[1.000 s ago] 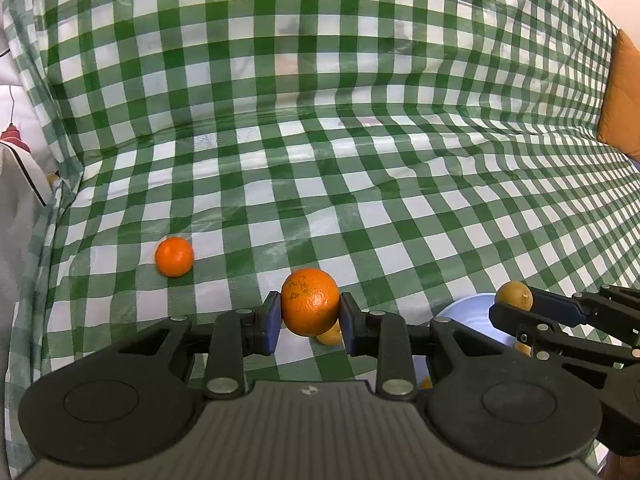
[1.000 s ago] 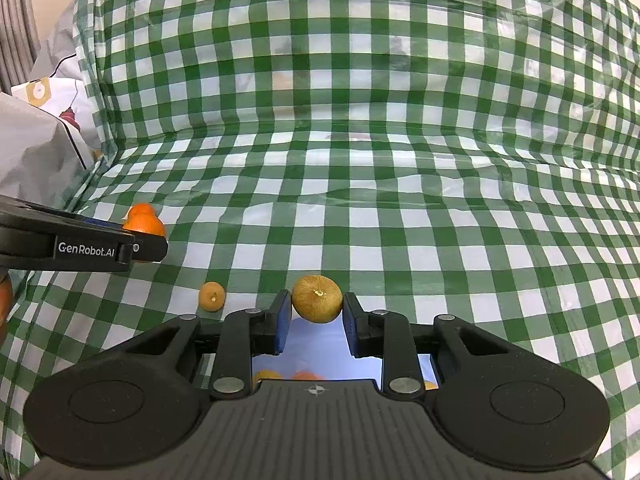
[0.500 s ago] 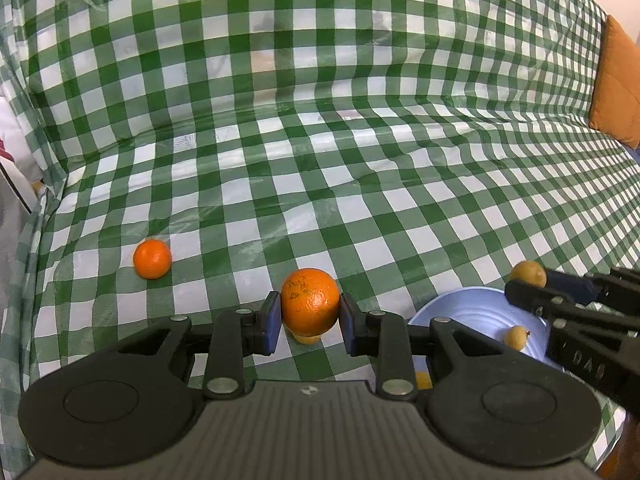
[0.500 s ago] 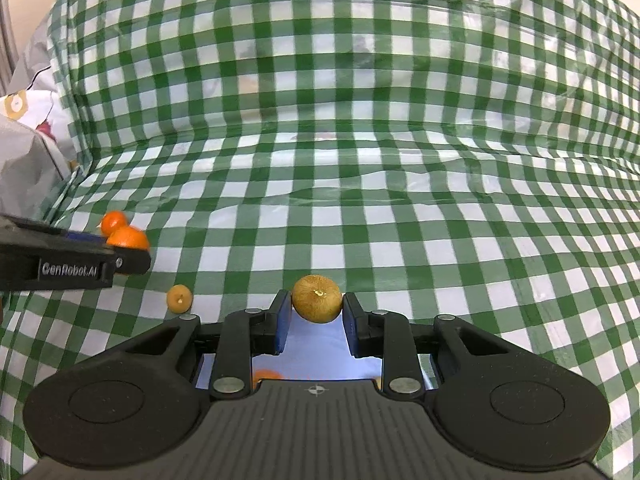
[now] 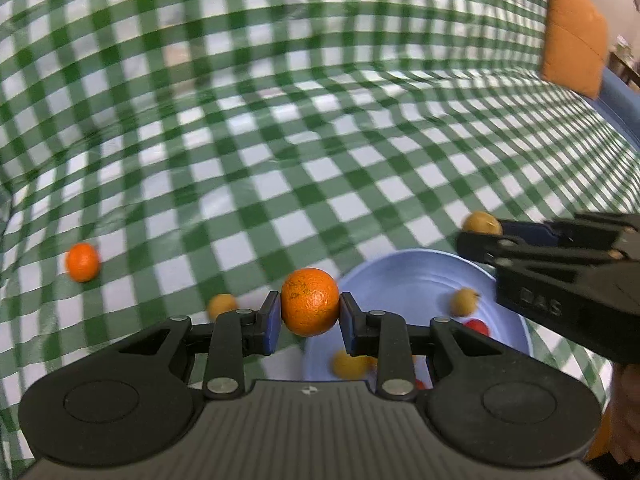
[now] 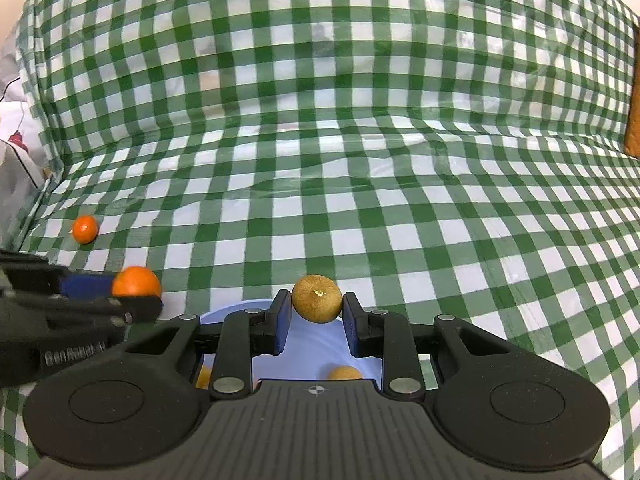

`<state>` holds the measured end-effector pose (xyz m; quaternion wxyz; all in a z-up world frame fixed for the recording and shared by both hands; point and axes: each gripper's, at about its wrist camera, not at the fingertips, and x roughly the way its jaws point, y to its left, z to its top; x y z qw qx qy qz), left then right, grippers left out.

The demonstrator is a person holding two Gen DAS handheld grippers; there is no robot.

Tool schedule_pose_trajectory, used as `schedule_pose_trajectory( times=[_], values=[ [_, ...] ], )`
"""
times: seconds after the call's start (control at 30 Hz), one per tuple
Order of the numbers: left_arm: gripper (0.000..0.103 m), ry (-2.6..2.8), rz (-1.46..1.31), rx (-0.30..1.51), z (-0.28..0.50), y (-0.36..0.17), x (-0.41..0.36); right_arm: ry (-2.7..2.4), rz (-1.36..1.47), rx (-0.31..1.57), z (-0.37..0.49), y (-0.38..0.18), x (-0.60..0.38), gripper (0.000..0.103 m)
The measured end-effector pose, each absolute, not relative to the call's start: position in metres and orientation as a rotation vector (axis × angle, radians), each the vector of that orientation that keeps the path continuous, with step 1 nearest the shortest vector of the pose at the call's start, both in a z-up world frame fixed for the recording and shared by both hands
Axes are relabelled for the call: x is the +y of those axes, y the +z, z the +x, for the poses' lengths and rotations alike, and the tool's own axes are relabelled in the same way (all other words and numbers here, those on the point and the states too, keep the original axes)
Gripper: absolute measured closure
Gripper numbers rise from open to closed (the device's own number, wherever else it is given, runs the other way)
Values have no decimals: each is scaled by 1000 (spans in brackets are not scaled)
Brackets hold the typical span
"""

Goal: Organize fruits
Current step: 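Open the left tool to drop the orange while the right tool drops the yellow fruit onto the plate, then grasp another mandarin orange with the left tool while the right tool grasps a yellow fruit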

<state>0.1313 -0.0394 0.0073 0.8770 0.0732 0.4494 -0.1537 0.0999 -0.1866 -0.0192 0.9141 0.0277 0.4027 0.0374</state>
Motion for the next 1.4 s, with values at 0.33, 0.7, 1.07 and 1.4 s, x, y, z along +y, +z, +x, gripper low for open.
schedule_pose_trajectory(
  times=[0.33,0.7,1.07,1.4],
  values=[
    [70,-441,195,955,116,-3,-79,44,77,842,101,-22,-205,74],
    [67,-470,183,958,115,-4,-85,73,83,856,105,-26,-206,74],
    [66,-462,171,956,117,-1,-81,68,77,858,113,-34,-210,73],
    [66,-429,157,948,120,3,-64,73,82,848,117,-32,-206,73]
  ],
)
